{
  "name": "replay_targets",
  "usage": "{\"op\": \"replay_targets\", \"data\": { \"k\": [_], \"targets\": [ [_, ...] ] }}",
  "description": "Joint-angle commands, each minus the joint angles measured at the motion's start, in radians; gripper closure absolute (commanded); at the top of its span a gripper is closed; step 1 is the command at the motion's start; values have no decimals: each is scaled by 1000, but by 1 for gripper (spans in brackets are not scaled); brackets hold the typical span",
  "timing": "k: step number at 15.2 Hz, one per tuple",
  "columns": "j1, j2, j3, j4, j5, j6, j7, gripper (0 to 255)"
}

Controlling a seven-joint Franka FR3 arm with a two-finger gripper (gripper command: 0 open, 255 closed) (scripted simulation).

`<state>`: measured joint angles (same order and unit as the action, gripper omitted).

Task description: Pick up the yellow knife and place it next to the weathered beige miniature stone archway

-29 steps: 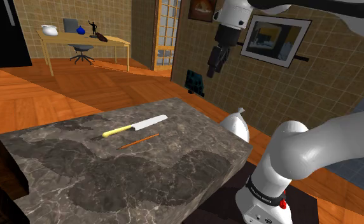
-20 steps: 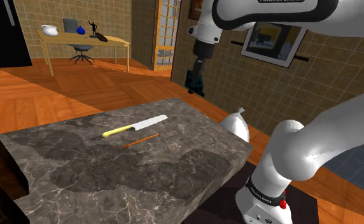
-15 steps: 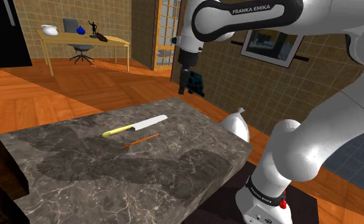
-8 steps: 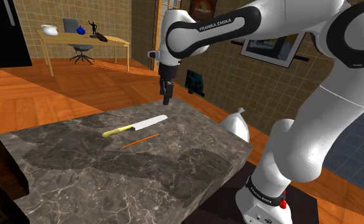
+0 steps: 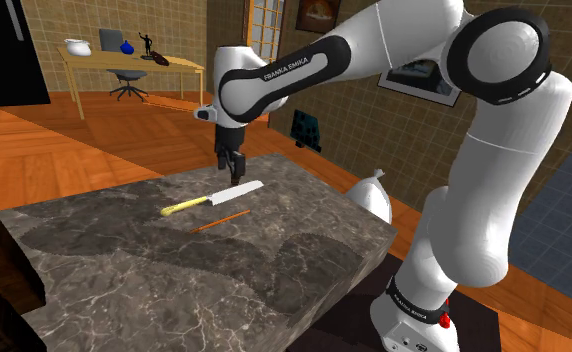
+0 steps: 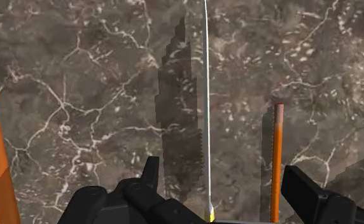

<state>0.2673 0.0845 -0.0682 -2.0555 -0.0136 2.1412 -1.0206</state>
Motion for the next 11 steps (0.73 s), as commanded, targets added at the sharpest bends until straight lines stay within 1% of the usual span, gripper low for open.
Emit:
{"op": "replay_targets", "data": {
  "k": [1, 2, 9, 11],
  "targets": [
    [14, 57, 17, 21, -2, 28, -53, 0],
    [18, 77, 23, 32, -3, 36, -72, 0],
    [16, 125, 24, -6, -1, 121, -73, 0],
    [16, 130, 24, -9, -1, 128, -73, 0]
  ]
}}
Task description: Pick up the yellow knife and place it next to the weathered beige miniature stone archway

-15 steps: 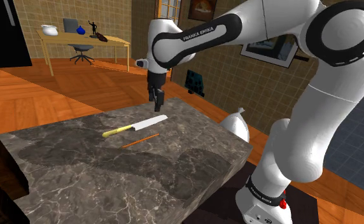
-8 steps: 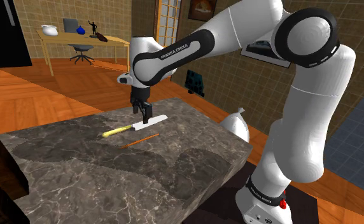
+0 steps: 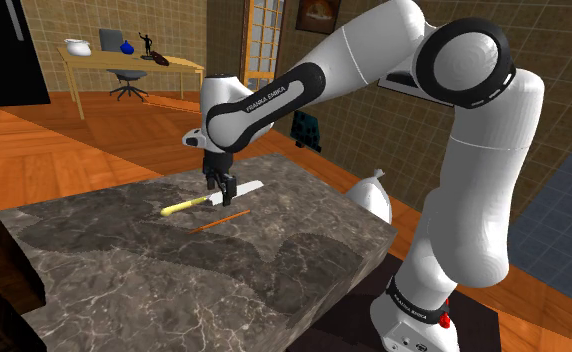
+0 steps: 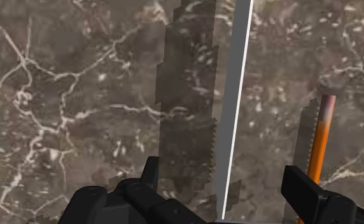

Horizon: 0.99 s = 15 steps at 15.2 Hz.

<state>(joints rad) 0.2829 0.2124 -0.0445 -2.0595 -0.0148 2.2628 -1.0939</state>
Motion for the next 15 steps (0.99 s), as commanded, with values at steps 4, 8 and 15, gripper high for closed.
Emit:
{"op": "replay_targets", "data": {
  "k": [4, 8, 15],
  "targets": [
    [0, 2, 0, -5, 0, 7, 0, 0],
    [0, 2, 0, -4, 0, 7, 0, 255],
    [0, 2, 0, -4, 0, 7, 0, 255]
  ]
}}
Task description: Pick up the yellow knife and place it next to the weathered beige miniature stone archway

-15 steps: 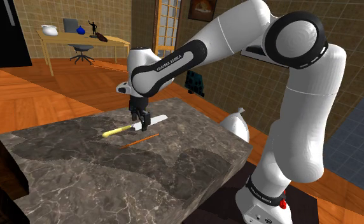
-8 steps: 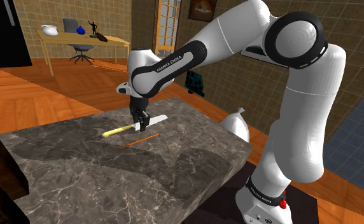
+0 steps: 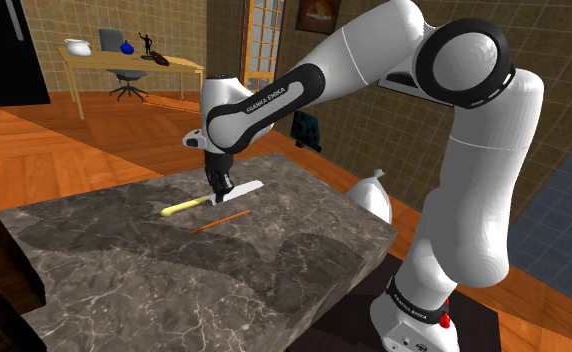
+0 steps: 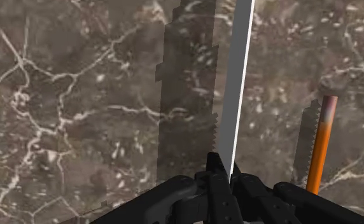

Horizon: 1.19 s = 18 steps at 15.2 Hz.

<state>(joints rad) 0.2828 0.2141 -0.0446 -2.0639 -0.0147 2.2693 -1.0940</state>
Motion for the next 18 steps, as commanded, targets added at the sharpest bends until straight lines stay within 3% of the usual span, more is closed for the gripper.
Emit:
{"op": "replay_targets", "data": {
  "k": [1, 18],
  "targets": [
    [0, 0, 0, 0, 0, 0, 0, 255],
    [1, -105, -1, 104, -3, -209, -1, 255]
  ]
}}
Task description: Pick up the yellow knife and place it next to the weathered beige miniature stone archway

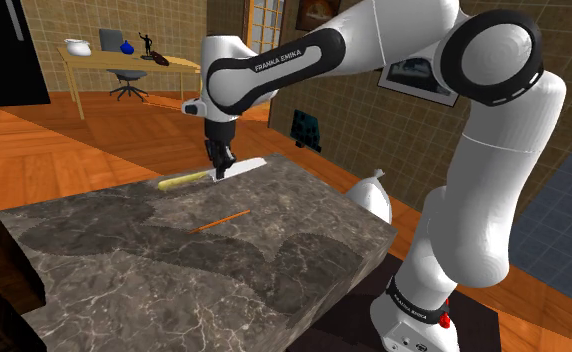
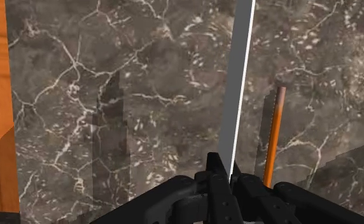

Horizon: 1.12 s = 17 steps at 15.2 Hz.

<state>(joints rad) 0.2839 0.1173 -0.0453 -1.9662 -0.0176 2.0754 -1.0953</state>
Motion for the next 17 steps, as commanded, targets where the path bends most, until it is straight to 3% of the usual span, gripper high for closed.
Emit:
{"op": "replay_targets", "data": {
  "k": [1, 17],
  "targets": [
    [0, -12, 0, 15, 0, -28, 0, 255],
    [1, -57, 0, 176, -1, -234, -2, 255]
  ]
}}
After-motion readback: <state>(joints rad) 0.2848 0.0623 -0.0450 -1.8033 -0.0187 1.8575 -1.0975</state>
